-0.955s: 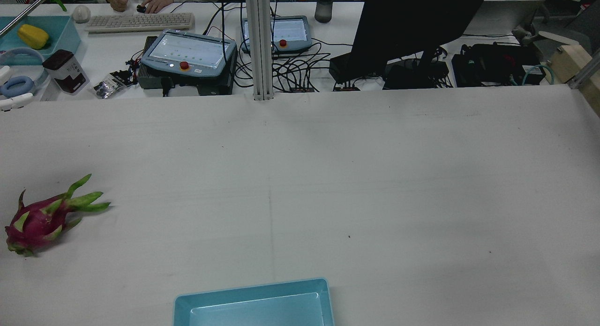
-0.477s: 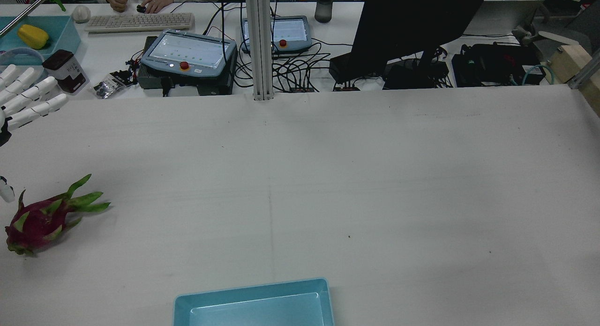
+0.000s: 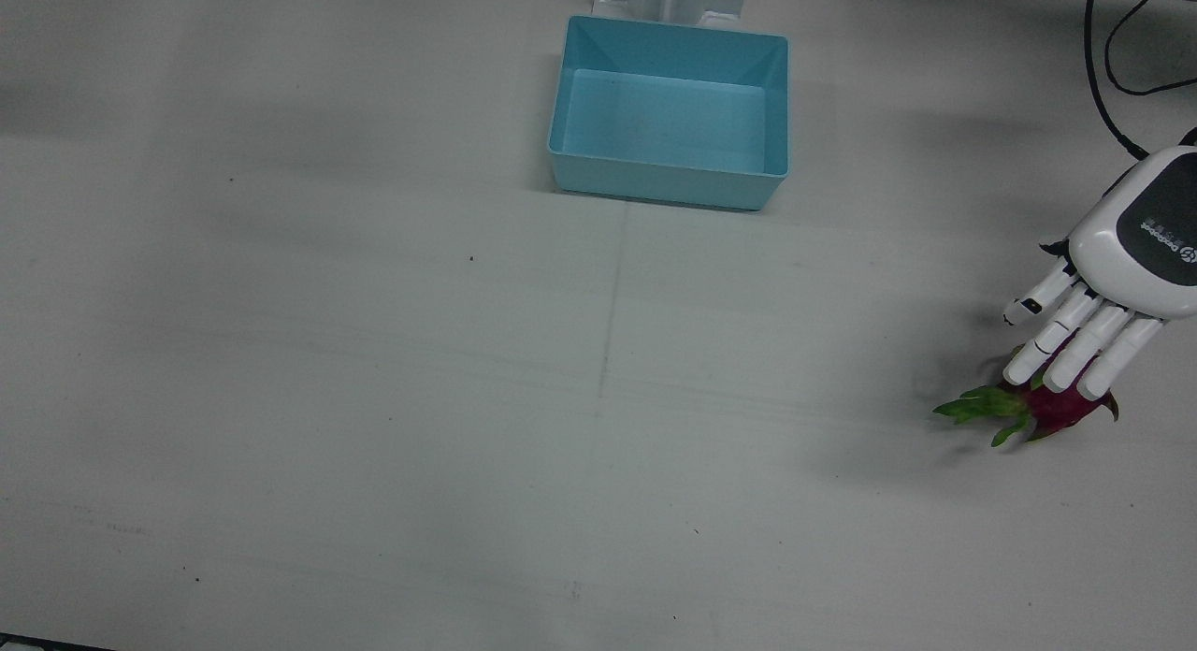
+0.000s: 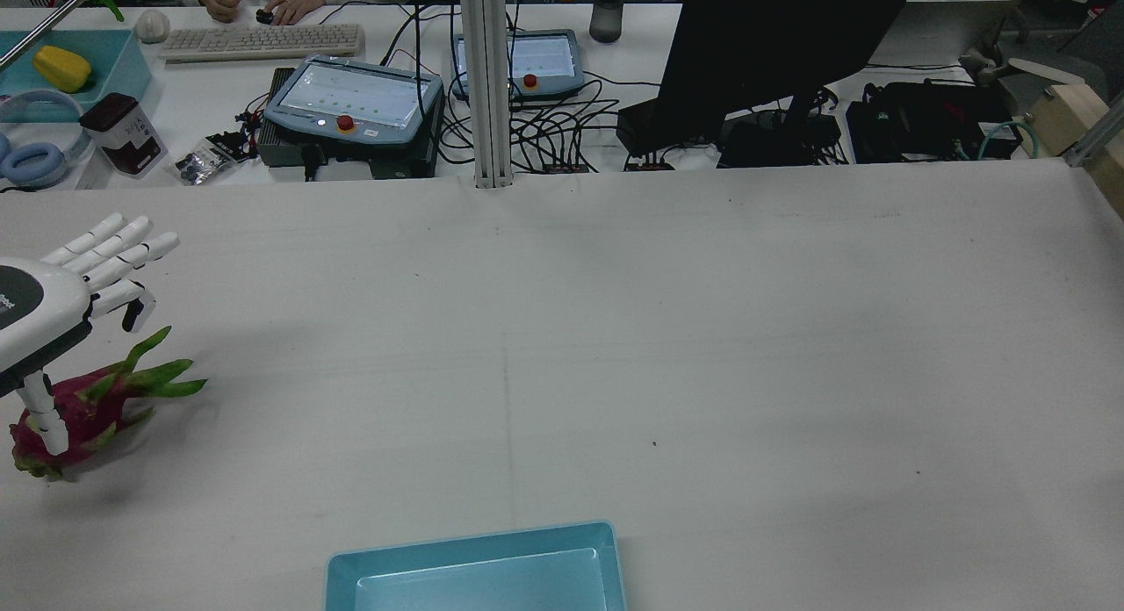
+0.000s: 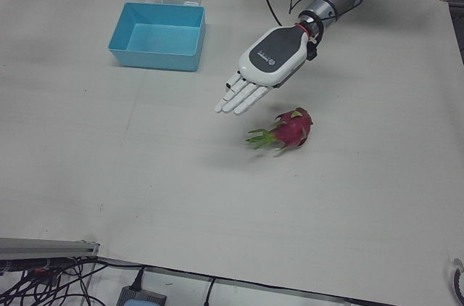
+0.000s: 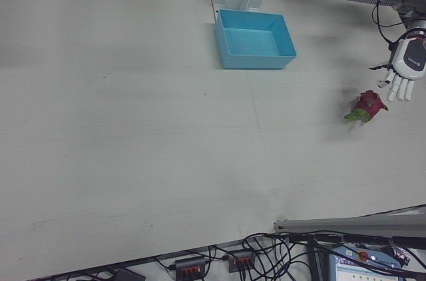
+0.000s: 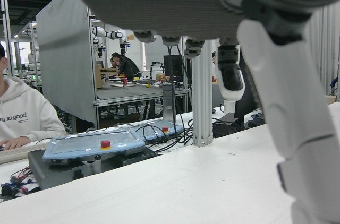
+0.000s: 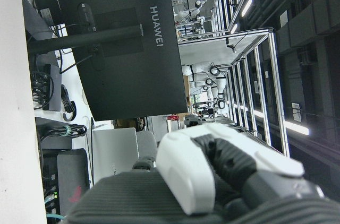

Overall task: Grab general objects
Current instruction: 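Move the left hand down toward the dragon fruit, then lower the open left hand beside the dragon fruit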

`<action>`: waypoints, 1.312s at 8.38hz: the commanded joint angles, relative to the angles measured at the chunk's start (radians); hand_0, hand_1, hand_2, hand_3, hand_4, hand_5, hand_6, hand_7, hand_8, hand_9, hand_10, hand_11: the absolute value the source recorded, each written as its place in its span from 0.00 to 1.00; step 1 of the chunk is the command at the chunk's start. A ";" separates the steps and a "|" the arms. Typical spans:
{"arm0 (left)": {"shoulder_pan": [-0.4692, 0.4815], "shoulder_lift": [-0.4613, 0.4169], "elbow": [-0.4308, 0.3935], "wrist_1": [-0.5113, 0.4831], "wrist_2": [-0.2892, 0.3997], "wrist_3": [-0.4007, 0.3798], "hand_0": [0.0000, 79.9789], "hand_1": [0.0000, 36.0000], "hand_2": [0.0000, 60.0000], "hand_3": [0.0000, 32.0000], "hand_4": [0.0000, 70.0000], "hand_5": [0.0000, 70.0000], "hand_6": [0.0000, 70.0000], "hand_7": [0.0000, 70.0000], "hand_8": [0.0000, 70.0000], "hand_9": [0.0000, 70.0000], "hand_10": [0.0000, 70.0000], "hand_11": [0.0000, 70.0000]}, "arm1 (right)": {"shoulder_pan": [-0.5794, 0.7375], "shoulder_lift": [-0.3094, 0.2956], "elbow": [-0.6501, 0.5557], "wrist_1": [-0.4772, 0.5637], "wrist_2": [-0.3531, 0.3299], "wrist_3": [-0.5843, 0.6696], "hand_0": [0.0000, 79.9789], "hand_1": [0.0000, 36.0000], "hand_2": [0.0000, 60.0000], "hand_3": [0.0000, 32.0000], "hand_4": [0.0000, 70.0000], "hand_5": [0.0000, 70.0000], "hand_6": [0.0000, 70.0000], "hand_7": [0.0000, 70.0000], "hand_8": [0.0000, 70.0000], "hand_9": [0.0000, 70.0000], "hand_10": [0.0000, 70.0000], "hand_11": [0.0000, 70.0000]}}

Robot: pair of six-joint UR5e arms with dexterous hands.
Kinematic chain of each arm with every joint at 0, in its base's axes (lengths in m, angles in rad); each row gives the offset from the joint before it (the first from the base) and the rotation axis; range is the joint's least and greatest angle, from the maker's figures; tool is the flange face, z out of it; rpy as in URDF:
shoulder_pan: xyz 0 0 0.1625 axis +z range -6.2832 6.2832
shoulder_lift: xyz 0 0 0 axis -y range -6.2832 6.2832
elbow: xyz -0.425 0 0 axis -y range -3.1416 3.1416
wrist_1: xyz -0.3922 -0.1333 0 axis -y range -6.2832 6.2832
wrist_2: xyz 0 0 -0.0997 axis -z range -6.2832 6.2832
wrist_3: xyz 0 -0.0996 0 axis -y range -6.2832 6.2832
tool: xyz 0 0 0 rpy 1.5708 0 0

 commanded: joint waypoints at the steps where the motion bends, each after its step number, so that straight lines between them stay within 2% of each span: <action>1: 0.026 0.000 0.013 0.087 -0.130 -0.028 0.61 0.41 0.13 0.00 0.00 1.00 0.00 0.10 0.00 0.00 0.00 0.00 | 0.000 0.000 0.000 0.000 0.000 0.000 0.00 0.00 0.00 0.00 0.00 0.00 0.00 0.00 0.00 0.00 0.00 0.00; 2: 0.026 0.001 0.018 0.124 -0.214 -0.077 0.62 0.43 0.10 0.51 0.06 0.34 0.00 0.06 0.00 0.00 0.00 0.00 | 0.000 0.000 0.000 0.000 0.000 0.000 0.00 0.00 0.00 0.00 0.00 0.00 0.00 0.00 0.00 0.00 0.00 0.00; 3: 0.026 0.000 0.031 0.173 -0.296 -0.125 0.63 0.47 0.08 0.68 0.05 0.00 0.00 0.05 0.00 0.00 0.00 0.00 | 0.000 0.000 0.000 0.000 0.000 0.000 0.00 0.00 0.00 0.00 0.00 0.00 0.00 0.00 0.00 0.00 0.00 0.00; 6: 0.029 0.001 0.099 0.201 -0.393 -0.266 0.62 0.46 0.05 0.59 0.01 0.00 0.00 0.00 0.00 0.00 0.00 0.00 | 0.000 0.000 0.000 0.000 0.000 0.001 0.00 0.00 0.00 0.00 0.00 0.00 0.00 0.00 0.00 0.00 0.00 0.00; 7: 0.038 0.001 0.100 0.259 -0.394 -0.321 0.62 0.45 0.04 0.54 0.01 0.00 0.00 0.00 0.00 0.00 0.00 0.00 | 0.000 0.000 0.000 0.000 0.000 0.000 0.00 0.00 0.00 0.00 0.00 0.00 0.00 0.00 0.00 0.00 0.00 0.00; 8: 0.046 0.001 0.100 0.323 -0.419 -0.409 0.62 0.46 0.05 0.47 0.01 0.00 0.00 0.00 0.00 0.00 0.00 0.00 | 0.000 0.000 0.000 0.000 0.000 0.000 0.00 0.00 0.00 0.00 0.00 0.00 0.00 0.00 0.00 0.00 0.00 0.00; 9: 0.060 0.003 0.102 0.327 -0.443 -0.424 0.62 0.46 0.05 0.44 0.02 0.00 0.00 0.00 0.00 0.00 0.00 0.00 | 0.000 0.000 0.000 0.000 0.000 0.000 0.00 0.00 0.00 0.00 0.00 0.00 0.00 0.00 0.00 0.00 0.00 0.00; 10: 0.099 0.001 0.110 0.339 -0.459 -0.447 0.65 0.53 0.07 0.44 0.04 0.00 0.00 0.00 0.00 0.00 0.00 0.00 | 0.000 0.000 0.000 0.000 0.000 0.000 0.00 0.00 0.00 0.00 0.00 0.00 0.00 0.00 0.00 0.00 0.00 0.00; 11: 0.132 0.000 0.110 0.341 -0.463 -0.485 0.65 0.53 0.08 0.41 0.04 0.00 0.00 0.00 0.00 0.00 0.00 0.00 | 0.000 0.000 0.000 0.000 0.000 0.000 0.00 0.00 0.00 0.00 0.00 0.00 0.00 0.00 0.00 0.00 0.00 0.00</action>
